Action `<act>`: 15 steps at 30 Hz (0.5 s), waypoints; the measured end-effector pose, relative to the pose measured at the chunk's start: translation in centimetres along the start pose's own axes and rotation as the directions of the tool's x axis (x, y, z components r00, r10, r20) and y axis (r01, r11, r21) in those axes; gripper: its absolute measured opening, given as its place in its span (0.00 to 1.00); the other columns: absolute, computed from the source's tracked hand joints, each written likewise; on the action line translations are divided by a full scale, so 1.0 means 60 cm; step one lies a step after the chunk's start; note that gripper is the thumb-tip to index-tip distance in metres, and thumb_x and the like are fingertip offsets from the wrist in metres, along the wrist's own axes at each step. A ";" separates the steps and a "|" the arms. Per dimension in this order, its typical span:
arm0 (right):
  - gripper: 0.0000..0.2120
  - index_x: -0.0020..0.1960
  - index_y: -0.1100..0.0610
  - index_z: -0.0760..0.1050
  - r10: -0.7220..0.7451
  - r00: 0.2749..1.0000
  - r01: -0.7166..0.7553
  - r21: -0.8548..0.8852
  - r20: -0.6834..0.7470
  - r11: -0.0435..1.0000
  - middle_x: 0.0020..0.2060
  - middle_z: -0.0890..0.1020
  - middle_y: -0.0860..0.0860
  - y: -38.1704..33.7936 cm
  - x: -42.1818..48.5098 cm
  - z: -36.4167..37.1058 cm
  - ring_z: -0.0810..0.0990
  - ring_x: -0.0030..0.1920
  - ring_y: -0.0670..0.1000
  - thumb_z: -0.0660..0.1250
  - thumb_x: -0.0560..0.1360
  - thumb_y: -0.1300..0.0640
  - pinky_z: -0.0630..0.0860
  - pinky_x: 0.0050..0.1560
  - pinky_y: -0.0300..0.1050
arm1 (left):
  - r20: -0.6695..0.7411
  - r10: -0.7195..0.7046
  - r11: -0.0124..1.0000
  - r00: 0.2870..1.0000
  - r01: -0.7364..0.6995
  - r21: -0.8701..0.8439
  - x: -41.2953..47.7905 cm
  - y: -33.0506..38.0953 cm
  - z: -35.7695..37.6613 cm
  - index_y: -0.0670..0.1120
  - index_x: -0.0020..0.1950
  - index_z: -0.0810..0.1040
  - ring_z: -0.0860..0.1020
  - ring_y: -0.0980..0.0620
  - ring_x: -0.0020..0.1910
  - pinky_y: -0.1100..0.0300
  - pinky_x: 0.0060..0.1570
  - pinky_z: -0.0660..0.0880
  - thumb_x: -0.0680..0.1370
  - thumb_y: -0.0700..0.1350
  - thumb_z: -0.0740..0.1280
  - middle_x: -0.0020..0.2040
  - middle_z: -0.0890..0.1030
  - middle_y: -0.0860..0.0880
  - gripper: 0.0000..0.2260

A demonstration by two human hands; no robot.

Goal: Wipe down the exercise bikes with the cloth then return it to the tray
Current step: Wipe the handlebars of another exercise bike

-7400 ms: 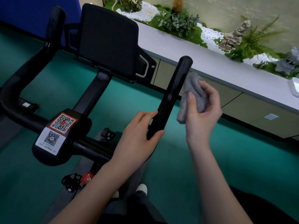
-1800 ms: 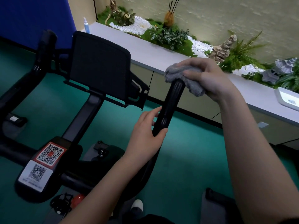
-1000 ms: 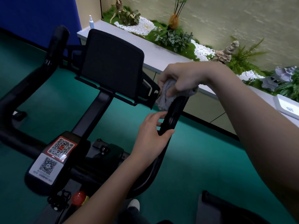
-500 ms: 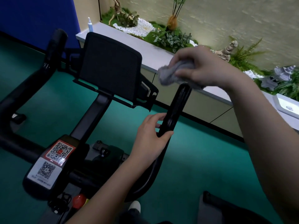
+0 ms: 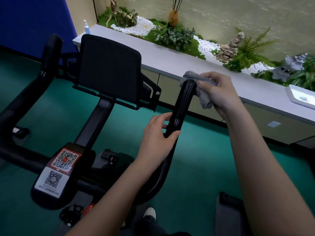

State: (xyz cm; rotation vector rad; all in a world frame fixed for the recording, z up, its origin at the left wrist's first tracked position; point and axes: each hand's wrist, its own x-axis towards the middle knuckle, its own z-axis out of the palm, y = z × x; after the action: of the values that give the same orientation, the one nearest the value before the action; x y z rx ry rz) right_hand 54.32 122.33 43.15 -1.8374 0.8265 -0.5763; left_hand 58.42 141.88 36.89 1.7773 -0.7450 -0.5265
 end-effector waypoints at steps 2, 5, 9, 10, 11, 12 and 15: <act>0.09 0.44 0.53 0.76 0.051 0.999 -0.051 0.034 -0.006 0.998 0.38 0.80 0.51 0.010 -0.025 0.002 0.78 0.37 0.47 0.65 0.76 0.66 0.76 0.42 0.43 | 0.009 0.015 1.000 1.000 -0.015 0.015 0.001 0.000 -0.002 0.51 0.65 0.73 0.75 0.58 0.52 0.59 0.55 0.75 0.73 0.44 0.71 0.59 0.74 0.55 0.20; 0.09 0.45 0.53 0.76 0.092 0.996 -0.090 0.066 -0.022 0.994 0.38 0.80 0.50 0.023 -0.075 -0.001 0.79 0.36 0.45 0.66 0.76 0.67 0.76 0.38 0.38 | 0.054 0.030 0.998 0.998 -0.033 0.058 0.000 0.002 -0.008 0.51 0.66 0.71 0.74 0.58 0.53 0.60 0.55 0.74 0.74 0.47 0.70 0.60 0.73 0.54 0.21; 0.10 0.45 0.52 0.76 0.124 0.985 -0.112 0.106 -0.116 0.988 0.41 0.80 0.52 0.037 -0.157 -0.007 0.78 0.40 0.49 0.66 0.75 0.67 0.75 0.42 0.43 | 0.099 0.093 0.981 0.991 -0.108 0.164 -0.012 0.009 -0.027 0.49 0.70 0.67 0.72 0.57 0.57 0.56 0.60 0.72 0.76 0.49 0.68 0.62 0.70 0.53 0.24; 0.11 0.45 0.51 0.76 0.122 0.981 -0.106 0.110 -0.150 0.988 0.41 0.80 0.52 0.040 -0.179 -0.008 0.78 0.40 0.49 0.67 0.75 0.67 0.75 0.42 0.43 | 0.109 0.123 0.969 0.986 -0.143 0.200 -0.017 0.010 -0.033 0.49 0.71 0.67 0.72 0.56 0.59 0.55 0.61 0.71 0.76 0.50 0.67 0.62 0.70 0.53 0.24; 0.12 0.45 0.50 0.76 0.119 0.975 -0.099 0.113 -0.186 0.989 0.41 0.80 0.52 0.044 -0.201 -0.009 0.77 0.40 0.49 0.67 0.75 0.67 0.74 0.43 0.44 | 0.119 0.151 0.958 0.981 -0.175 0.227 -0.022 0.012 -0.040 0.50 0.71 0.66 0.71 0.55 0.60 0.55 0.62 0.70 0.77 0.50 0.67 0.63 0.70 0.53 0.24; 0.12 0.44 0.50 0.76 0.118 0.968 -0.094 0.116 -0.223 0.989 0.41 0.80 0.52 0.048 -0.224 -0.010 0.77 0.41 0.49 0.67 0.75 0.67 0.73 0.43 0.44 | 0.129 0.176 0.948 0.976 -0.203 0.246 -0.027 0.013 -0.047 0.50 0.71 0.66 0.70 0.54 0.61 0.56 0.62 0.70 0.77 0.50 0.66 0.63 0.70 0.53 0.23; 0.12 0.45 0.51 0.75 0.136 0.934 -0.101 0.121 -0.330 0.988 0.42 0.80 0.52 0.067 -0.288 -0.008 0.76 0.40 0.47 0.67 0.75 0.68 0.72 0.44 0.41 | 0.161 0.269 0.909 0.950 -0.305 0.284 -0.043 0.020 -0.059 0.48 0.70 0.69 0.70 0.52 0.62 0.59 0.63 0.66 0.77 0.49 0.66 0.62 0.71 0.51 0.22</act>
State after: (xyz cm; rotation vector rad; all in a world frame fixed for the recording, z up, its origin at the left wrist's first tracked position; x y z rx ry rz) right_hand 41.59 134.04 39.27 -1.6042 1.1066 -0.8552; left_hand 58.66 145.82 39.13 1.8844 -1.2050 -0.3303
